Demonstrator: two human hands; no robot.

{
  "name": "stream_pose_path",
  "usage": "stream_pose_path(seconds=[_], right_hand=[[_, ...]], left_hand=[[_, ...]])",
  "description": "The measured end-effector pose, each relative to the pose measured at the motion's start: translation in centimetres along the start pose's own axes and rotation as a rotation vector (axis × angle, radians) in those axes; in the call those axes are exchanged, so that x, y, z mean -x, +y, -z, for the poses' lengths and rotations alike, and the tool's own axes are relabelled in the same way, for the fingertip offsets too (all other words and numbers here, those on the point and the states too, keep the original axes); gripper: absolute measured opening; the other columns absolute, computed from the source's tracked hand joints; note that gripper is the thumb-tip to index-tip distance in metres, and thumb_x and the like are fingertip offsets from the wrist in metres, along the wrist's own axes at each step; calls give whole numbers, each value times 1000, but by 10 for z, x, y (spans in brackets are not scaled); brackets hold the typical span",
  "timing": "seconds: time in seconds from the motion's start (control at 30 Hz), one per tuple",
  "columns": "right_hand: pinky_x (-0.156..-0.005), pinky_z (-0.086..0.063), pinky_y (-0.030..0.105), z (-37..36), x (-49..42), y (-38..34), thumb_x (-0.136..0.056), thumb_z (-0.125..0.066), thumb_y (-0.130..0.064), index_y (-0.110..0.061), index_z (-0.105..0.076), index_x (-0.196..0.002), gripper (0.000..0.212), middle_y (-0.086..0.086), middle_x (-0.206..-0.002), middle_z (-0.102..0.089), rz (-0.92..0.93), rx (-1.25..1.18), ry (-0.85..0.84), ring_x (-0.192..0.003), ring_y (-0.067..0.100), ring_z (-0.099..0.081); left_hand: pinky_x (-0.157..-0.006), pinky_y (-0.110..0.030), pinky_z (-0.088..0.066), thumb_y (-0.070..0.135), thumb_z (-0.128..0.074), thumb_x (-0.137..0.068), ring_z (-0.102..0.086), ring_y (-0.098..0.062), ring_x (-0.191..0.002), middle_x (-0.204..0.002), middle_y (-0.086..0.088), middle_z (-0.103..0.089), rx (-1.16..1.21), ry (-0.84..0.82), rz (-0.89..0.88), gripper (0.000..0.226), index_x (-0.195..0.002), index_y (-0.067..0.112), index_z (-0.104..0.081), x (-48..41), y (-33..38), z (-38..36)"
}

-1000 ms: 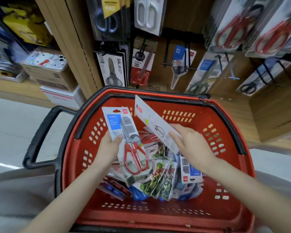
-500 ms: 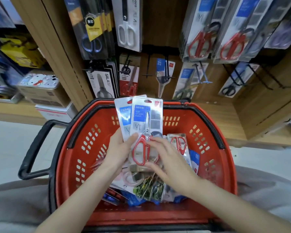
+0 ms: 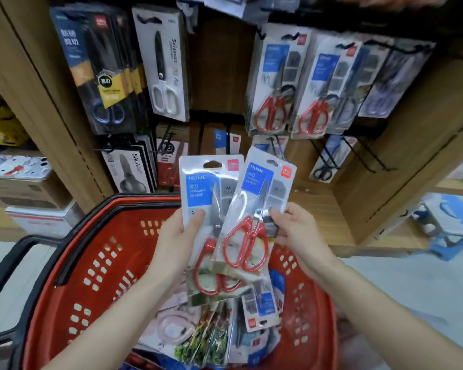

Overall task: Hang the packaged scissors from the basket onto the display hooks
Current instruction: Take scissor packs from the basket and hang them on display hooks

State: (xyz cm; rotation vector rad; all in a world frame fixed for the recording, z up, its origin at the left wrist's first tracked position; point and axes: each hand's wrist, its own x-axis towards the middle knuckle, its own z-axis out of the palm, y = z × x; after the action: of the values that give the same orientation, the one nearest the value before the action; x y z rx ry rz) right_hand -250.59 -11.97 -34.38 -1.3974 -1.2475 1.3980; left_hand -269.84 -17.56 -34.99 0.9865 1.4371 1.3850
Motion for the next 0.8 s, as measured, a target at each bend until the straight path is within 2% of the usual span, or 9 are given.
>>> stream_pose_path(seconds=[0.1,0.17,0.27,0.33,0.4,0.5,0.57,0.67,0.8], right_hand=[[-82,-50,46,24,-16,-20,-98,-49,-16,-12,-58,-99,11,14,-95,-66,67,43,142,-83,24,-61],[-76,-50,36,41,-27,-43,-100,-44,-15,-11,-57,-104,15,12,-99,-65,122,85,228,-85,22,-59],[-77,-49,38,62,-50,-78,-99,-44,-18,-17,-57,-85,20,15,-93,-65,228,104,309,-82,29,-59],[-75,-48,43,72,-67,-97,-92,-50,-30,-11,-56,-77,25,23,-85,-61,324,117,378,-76,31,-57],[-72,-48,46,81,-86,-113,-85,-53,-38,0,-56,-80,39,27,-84,-60,367,90,436,-76,26,-55],[-66,-42,38,87,-112,-134,-91,-53,-32,-10,-53,-74,28,10,-72,-56,417,49,500,-70,20,-52],[-66,-38,36,89,-130,-141,-92,-52,-28,-18,-46,-69,26,2,-68,-51,419,23,535,-64,16,-47],[-67,-45,41,93,-150,-145,-93,-52,-28,-12,-55,-82,20,11,-83,-64,430,3,561,-72,24,-58],[-69,-45,36,95,-164,-144,-96,-50,-28,-9,-53,-93,19,13,-98,-65,464,25,599,-84,23,-60]], left_hand=[[-96,-44,-49,24,-48,-97,-65,-14,-105,-110,8,-70,-53,1,-69,23,-113,28,-66,-14,16,-10],[-92,-37,-50,23,-48,-98,-65,-12,-104,-108,11,-70,-39,-9,-96,22,-109,31,-64,-24,30,-19],[-90,-34,-51,23,-48,-97,-65,-11,-102,-108,8,-70,-38,-22,-131,23,-113,25,-64,-41,48,-32],[-88,-34,-51,23,-49,-97,-66,-12,-100,-107,6,-71,-55,-25,-166,24,-115,22,-64,-52,56,-39],[-82,-30,-52,22,-50,-97,-67,-8,-95,-103,7,-71,-54,-14,-186,21,-111,22,-65,-64,61,-47],[-68,-16,-47,22,-50,-97,-65,3,-83,-94,15,-71,-49,-10,-203,18,-105,25,-66,-78,67,-58],[-69,-18,-47,23,-50,-97,-66,1,-87,-96,13,-71,-56,-18,-205,18,-105,26,-66,-86,70,-65],[-73,-23,-49,24,-50,-97,-67,-3,-88,-96,11,-73,-64,-30,-213,17,-101,29,-66,-96,71,-74],[-67,-20,-48,24,-51,-96,-68,-1,-83,-88,15,-73,-80,-31,-210,17,-94,33,-65,-105,71,-84]])
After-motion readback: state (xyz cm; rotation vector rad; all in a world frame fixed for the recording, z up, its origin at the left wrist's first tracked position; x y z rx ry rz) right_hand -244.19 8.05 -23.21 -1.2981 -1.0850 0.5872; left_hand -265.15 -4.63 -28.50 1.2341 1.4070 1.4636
